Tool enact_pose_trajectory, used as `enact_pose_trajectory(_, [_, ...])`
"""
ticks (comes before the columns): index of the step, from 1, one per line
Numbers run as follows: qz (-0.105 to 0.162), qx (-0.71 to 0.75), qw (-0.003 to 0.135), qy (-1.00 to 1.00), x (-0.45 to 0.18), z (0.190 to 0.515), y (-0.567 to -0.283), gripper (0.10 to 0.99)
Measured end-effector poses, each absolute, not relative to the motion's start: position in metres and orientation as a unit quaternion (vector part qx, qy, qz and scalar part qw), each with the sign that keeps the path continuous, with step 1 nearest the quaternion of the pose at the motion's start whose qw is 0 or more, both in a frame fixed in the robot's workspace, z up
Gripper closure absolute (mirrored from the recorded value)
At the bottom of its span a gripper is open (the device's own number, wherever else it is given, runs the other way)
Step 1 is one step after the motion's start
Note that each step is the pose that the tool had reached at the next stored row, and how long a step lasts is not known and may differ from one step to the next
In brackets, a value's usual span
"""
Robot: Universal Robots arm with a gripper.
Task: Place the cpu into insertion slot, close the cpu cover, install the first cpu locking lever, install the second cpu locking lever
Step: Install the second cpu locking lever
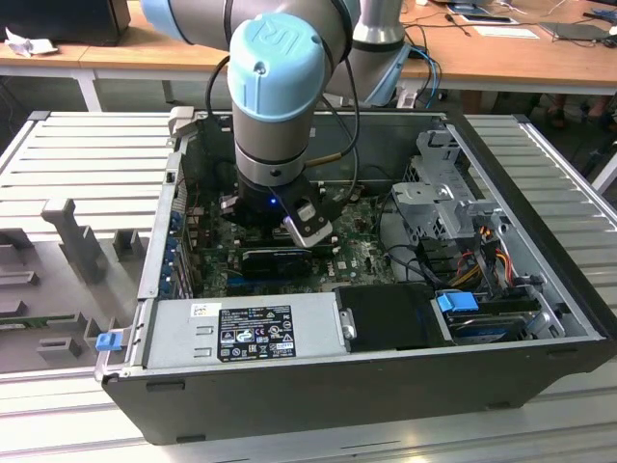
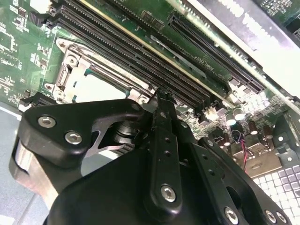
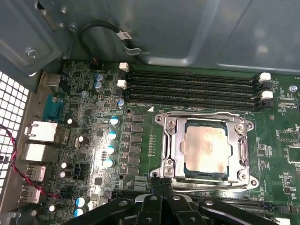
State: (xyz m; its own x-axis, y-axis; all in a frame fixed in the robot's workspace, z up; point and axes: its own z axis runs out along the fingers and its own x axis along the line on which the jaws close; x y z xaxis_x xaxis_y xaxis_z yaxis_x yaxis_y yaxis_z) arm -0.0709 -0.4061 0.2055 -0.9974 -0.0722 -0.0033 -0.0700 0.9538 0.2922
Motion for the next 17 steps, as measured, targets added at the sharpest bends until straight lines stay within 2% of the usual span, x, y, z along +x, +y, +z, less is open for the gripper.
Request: enact_pose_trajectory(17, [-0.172,0.036,0.003,-0.984,-0.071,0.193,-0.406,0.98])
